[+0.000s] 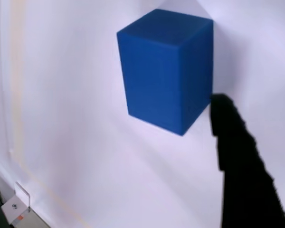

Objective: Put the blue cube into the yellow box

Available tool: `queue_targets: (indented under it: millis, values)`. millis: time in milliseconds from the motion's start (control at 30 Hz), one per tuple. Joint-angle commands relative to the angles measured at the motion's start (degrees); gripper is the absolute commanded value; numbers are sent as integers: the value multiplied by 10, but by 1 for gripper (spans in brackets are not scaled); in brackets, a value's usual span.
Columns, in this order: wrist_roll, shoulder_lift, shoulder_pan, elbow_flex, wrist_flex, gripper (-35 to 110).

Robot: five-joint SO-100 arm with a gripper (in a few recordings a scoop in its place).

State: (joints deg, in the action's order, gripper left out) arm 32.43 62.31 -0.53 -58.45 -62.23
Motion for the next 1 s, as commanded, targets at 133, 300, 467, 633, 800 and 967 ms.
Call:
queue_targets:
  millis: [133,300,467,633,800,967]
  values:
    - [-3,-47,-29,149,4,52]
    - [-4,-94,-42,187,9,52]
    - [-5,-127,-62,222,9,51]
    - [-11,-150,-76,241,9,50]
    - [-18,-169,-82,242,12,48]
    - [-18,-189,-83,242,18,45]
